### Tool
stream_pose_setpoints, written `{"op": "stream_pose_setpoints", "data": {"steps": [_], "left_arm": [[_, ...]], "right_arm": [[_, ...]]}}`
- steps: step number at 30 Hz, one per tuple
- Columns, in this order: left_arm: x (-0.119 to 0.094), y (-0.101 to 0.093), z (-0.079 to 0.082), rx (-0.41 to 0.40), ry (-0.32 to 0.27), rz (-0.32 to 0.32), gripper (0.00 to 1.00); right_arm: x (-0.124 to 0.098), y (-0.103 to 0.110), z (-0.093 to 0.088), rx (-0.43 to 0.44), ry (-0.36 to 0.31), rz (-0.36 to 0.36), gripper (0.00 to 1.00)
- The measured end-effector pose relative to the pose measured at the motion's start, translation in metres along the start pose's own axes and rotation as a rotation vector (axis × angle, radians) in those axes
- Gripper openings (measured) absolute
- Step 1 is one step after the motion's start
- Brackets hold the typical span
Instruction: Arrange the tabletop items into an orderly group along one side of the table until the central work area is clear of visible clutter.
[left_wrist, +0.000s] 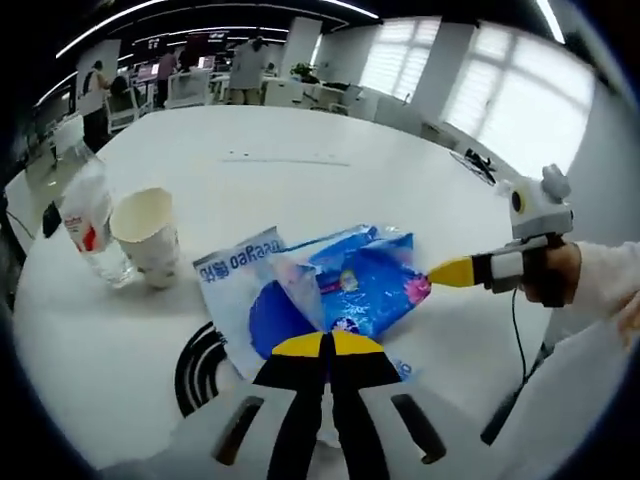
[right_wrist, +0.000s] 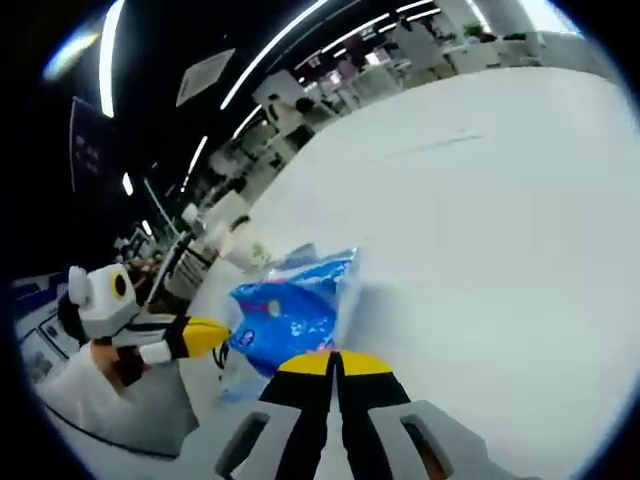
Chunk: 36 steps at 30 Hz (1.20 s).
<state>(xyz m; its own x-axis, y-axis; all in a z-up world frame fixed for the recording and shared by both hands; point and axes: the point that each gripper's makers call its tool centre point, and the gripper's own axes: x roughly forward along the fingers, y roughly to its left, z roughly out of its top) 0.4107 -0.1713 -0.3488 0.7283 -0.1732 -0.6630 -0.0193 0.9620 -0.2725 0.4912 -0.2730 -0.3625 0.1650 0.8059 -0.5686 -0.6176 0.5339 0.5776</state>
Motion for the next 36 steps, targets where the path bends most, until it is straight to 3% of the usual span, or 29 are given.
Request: {"op": "stream_pose_setpoints", "data": {"steps": [6, 12, 21, 26, 36], "left_arm": [[0.028, -0.023, 0.007, 0.077, 0.054, -0.044, 0.0], [0.051, -0.043, 0.022, 0.155, 0.065, -0.085, 0.0], [0.085, -0.074, 0.024, 0.225, 0.102, -0.152, 0.0], [0.097, -0.079, 0.026, 0.248, 0.108, -0.155, 0.0], [0.115, -0.078, 0.033, 0.25, 0.127, -0.151, 0.0]], "right_arm": [[-0.017, -0.02, 0.002, -0.002, -0.039, -0.056, 0.0], [-0.032, -0.053, 0.007, 0.053, -0.086, -0.131, 0.0], [-0.049, -0.08, 0.017, 0.09, -0.161, -0.213, 0.0], [-0.049, -0.095, 0.014, 0.1, -0.17, -0.238, 0.0], [-0.045, -0.102, 0.014, 0.09, -0.167, -0.263, 0.0]]}}
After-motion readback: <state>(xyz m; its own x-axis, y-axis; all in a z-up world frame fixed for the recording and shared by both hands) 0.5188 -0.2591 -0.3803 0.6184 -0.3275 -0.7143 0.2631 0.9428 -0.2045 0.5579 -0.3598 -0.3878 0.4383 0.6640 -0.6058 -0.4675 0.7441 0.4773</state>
